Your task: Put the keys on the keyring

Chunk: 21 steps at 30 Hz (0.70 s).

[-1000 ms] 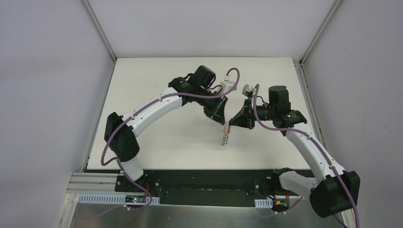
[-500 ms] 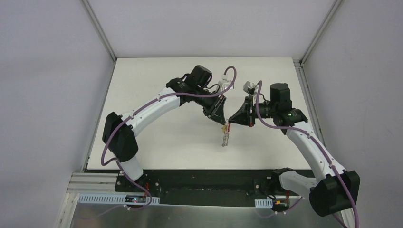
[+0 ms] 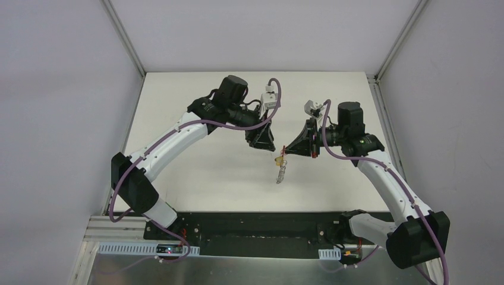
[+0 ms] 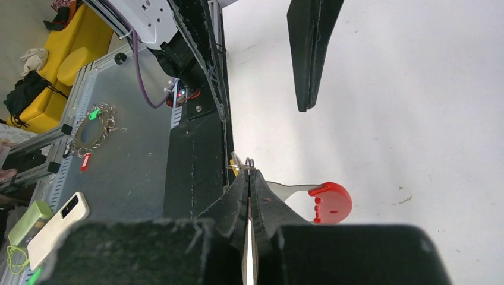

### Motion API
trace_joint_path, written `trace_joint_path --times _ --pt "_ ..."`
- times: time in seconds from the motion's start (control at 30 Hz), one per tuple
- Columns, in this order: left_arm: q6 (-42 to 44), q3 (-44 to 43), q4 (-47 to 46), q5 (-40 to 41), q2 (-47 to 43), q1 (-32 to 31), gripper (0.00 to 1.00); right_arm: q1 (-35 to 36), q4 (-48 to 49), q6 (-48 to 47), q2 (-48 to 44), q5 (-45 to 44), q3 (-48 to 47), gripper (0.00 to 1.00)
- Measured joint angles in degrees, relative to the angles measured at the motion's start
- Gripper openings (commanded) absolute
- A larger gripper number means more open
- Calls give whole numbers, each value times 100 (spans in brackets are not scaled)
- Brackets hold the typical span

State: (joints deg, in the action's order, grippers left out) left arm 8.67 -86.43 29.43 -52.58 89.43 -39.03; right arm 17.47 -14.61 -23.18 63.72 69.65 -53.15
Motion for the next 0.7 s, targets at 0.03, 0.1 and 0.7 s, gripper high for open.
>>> trace_joint_path --times 0.03,0.1,0.7 --pt "74 0 -17 -15 -15 -2 52 0 20 9 4 24 0 0" --pt "197 0 -24 -52 -17 -37 51 0 103 55 22 79 0 0" --pt "699 -151 48 37 260 -380 31 2 728 531 68 334 111 0"
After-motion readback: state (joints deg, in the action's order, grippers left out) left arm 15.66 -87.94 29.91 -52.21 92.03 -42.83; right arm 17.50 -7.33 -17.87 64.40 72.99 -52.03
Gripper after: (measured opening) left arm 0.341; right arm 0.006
